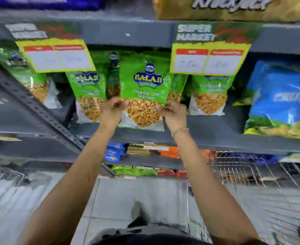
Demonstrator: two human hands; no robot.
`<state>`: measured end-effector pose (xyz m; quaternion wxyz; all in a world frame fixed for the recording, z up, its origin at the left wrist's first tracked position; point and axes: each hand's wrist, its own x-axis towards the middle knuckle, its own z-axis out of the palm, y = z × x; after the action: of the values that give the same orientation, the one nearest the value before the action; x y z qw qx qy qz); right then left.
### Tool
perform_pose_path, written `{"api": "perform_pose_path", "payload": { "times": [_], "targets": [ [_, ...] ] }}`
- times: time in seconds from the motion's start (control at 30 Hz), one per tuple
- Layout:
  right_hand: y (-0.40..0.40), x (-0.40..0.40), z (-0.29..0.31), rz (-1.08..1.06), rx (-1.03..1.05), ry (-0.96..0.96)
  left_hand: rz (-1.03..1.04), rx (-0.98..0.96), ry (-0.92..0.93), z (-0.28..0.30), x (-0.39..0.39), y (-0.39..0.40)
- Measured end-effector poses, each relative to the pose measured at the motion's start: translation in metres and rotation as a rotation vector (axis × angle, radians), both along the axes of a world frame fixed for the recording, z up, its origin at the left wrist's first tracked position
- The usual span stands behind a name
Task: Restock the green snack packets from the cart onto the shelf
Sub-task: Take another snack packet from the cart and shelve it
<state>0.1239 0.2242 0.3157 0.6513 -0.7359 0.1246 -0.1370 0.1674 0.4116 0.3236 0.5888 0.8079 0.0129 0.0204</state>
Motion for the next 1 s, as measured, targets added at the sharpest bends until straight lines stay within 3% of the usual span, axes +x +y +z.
{"api": "perform_pose_path", "payload": {
  "times": [0.3,0.6,1.0],
  "targets": [
    [0.036,0.026,-0.008,-0.103,-0.213,0.115,0.027,0.208,0.012,-0.005,0.014,0.015],
    [0.04,0.026,-0.015,-0.169,-0.233,0.14,0.039,0.353,0.005,-0.02,0.021,0.01],
    [0.051,0.038,-0.008,-0.201,-0.204,0.124,0.052,0.227,0.012,-0.02,0.032,0.01]
  ]
}}
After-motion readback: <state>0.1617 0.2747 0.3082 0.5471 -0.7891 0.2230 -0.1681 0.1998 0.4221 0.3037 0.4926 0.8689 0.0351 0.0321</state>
